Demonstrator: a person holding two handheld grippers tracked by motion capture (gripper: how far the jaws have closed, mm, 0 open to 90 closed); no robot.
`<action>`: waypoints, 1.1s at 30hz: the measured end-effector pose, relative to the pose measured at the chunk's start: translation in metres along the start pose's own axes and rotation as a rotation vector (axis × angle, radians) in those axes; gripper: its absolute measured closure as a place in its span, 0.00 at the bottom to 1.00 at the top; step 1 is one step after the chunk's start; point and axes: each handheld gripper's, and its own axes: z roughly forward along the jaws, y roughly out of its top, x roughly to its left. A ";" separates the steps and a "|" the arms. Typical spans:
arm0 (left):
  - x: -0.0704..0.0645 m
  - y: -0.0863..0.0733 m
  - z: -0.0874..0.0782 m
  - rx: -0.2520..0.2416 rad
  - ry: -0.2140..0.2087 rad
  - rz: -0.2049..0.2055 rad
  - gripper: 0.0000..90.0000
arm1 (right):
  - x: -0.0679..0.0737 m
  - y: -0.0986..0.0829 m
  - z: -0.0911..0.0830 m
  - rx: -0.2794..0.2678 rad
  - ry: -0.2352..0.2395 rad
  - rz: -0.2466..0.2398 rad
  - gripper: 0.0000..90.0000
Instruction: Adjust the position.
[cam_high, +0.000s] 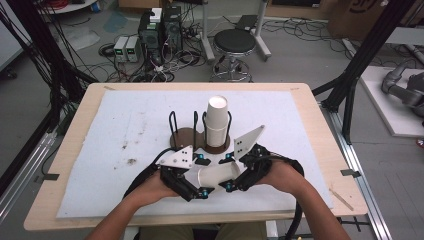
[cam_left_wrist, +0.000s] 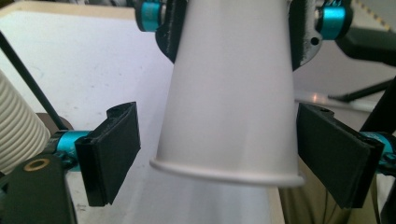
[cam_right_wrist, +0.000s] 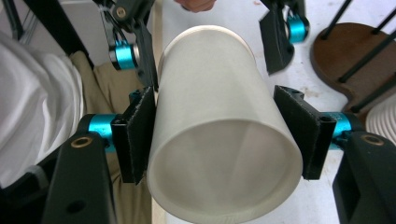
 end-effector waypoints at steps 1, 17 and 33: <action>0.000 -0.002 -0.002 -0.023 0.002 -0.006 0.17 | 0.000 -0.002 -0.001 -0.008 -0.006 0.009 0.37; 0.002 -0.023 -0.035 -0.315 0.069 -0.105 0.17 | 0.005 -0.040 -0.005 -0.242 -0.065 0.144 0.36; -0.004 -0.025 -0.028 -0.349 0.016 -0.084 0.17 | 0.013 -0.048 0.001 -0.392 -0.040 0.144 0.36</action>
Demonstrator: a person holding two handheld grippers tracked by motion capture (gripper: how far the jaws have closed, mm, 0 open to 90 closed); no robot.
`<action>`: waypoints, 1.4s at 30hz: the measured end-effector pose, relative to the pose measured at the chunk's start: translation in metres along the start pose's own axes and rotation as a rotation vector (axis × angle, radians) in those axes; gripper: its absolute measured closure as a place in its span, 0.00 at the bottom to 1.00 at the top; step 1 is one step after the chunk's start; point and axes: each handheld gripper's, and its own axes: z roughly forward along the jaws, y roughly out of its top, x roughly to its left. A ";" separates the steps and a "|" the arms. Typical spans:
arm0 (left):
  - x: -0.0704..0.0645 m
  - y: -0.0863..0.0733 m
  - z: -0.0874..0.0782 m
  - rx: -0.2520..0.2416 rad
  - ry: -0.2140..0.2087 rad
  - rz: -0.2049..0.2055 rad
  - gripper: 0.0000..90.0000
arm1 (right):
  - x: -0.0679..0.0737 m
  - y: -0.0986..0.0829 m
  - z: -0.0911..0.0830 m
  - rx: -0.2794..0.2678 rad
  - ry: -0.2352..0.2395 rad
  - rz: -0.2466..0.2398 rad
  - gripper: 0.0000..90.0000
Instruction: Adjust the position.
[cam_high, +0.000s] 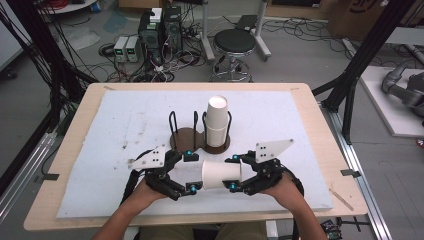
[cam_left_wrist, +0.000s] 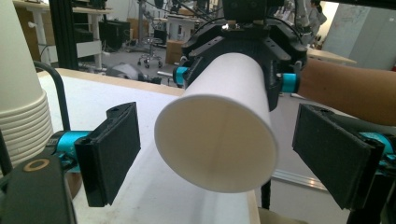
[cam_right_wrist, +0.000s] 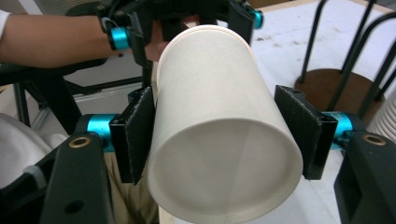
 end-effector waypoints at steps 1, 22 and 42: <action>0.000 0.000 0.000 0.000 -0.002 0.003 0.17 | 0.001 0.001 0.000 -0.002 0.006 -0.003 0.36; -0.003 -0.004 0.011 -0.021 -0.085 0.001 0.20 | 0.001 -0.001 0.008 -0.089 0.102 0.034 0.36; -0.001 -0.001 0.008 -0.001 -0.077 -0.017 0.26 | -0.002 -0.001 0.010 -0.079 0.110 0.081 0.36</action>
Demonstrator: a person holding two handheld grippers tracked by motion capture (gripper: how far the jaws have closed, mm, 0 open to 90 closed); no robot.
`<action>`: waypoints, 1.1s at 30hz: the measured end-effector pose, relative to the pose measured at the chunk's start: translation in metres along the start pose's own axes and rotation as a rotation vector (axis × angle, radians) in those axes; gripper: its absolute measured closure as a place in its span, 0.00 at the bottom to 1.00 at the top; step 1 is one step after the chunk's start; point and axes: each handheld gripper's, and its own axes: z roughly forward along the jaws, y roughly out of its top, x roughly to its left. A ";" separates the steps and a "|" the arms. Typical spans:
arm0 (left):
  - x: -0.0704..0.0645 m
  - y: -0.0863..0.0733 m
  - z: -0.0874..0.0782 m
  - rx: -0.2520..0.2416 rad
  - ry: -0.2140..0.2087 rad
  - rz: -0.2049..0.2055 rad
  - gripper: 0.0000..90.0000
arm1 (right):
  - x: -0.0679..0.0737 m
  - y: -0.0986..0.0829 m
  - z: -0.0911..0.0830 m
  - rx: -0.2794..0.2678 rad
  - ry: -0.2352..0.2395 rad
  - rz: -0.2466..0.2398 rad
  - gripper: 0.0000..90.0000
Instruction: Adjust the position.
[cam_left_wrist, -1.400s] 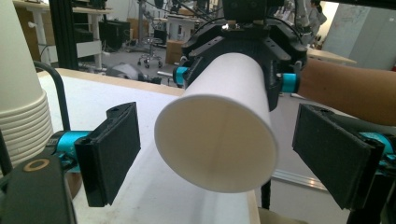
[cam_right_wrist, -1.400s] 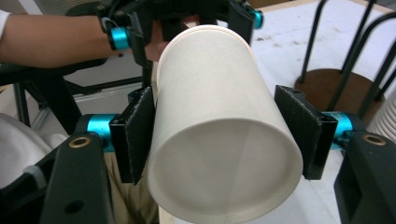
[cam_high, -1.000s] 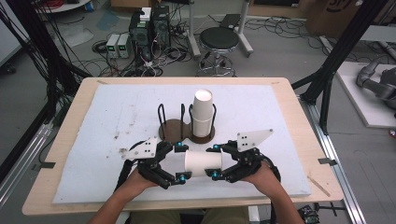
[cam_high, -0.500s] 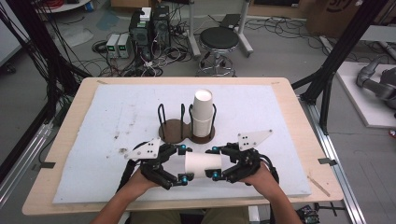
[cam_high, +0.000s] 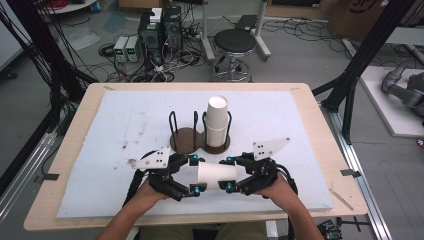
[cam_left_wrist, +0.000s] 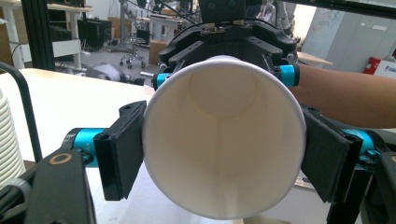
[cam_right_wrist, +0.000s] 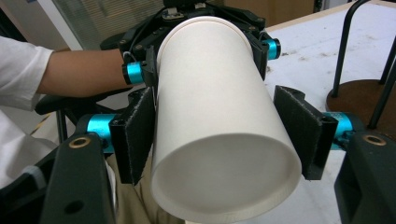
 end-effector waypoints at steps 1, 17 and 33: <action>0.000 0.000 0.000 0.001 0.002 0.000 0.26 | 0.000 0.000 0.000 0.002 -0.002 -0.004 0.36; 0.002 0.001 -0.003 0.050 0.025 -0.003 0.28 | 0.001 0.002 -0.008 -0.003 -0.053 0.023 0.25; 0.009 0.030 -0.007 0.251 0.082 0.050 0.28 | 0.009 0.021 -0.017 0.112 -0.197 -0.117 0.24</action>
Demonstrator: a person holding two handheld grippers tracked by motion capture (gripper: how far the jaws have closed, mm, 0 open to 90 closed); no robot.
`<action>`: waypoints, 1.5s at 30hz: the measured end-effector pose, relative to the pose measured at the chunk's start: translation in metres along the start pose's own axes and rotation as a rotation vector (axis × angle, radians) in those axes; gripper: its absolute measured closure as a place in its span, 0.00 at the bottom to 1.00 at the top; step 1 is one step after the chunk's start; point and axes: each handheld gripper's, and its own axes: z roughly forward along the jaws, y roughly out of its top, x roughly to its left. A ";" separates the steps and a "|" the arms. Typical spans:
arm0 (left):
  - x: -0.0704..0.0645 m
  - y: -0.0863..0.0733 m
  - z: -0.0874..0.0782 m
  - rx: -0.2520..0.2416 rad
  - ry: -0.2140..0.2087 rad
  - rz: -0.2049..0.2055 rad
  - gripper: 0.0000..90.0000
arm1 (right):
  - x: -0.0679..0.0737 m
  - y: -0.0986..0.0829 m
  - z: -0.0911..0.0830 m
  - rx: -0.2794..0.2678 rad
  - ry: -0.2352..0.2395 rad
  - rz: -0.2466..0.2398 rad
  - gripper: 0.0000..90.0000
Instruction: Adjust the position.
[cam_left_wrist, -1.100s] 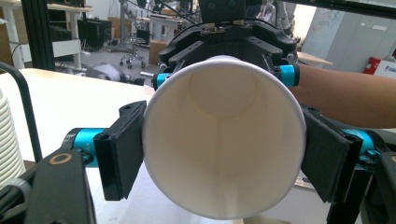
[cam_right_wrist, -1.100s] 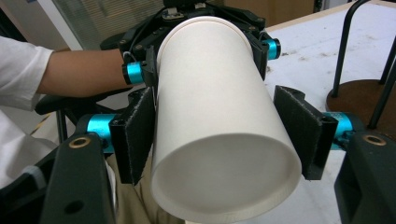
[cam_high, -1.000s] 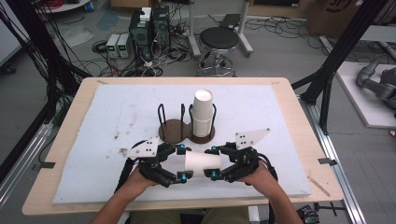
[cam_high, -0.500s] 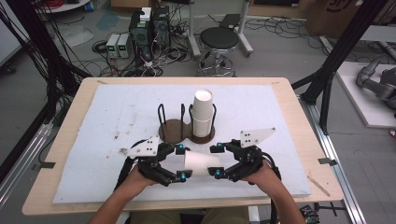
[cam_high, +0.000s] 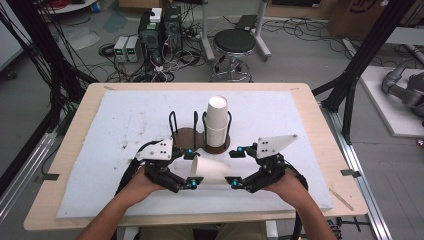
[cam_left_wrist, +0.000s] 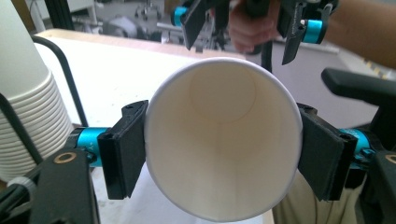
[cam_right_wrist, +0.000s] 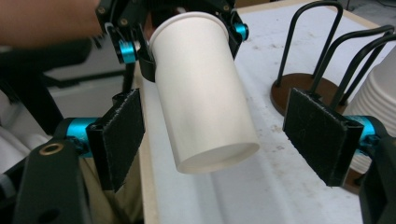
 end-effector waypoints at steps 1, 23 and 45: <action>0.000 0.002 0.000 0.018 0.002 0.009 0.28 | 0.001 0.003 0.001 0.017 -0.011 -0.018 0.24; -0.001 0.022 0.010 0.220 0.018 0.083 0.28 | 0.008 0.030 0.060 0.405 -0.017 -0.262 0.24; -0.006 0.026 0.028 0.256 0.014 0.105 0.27 | 0.007 0.017 0.067 0.455 0.000 -0.231 0.36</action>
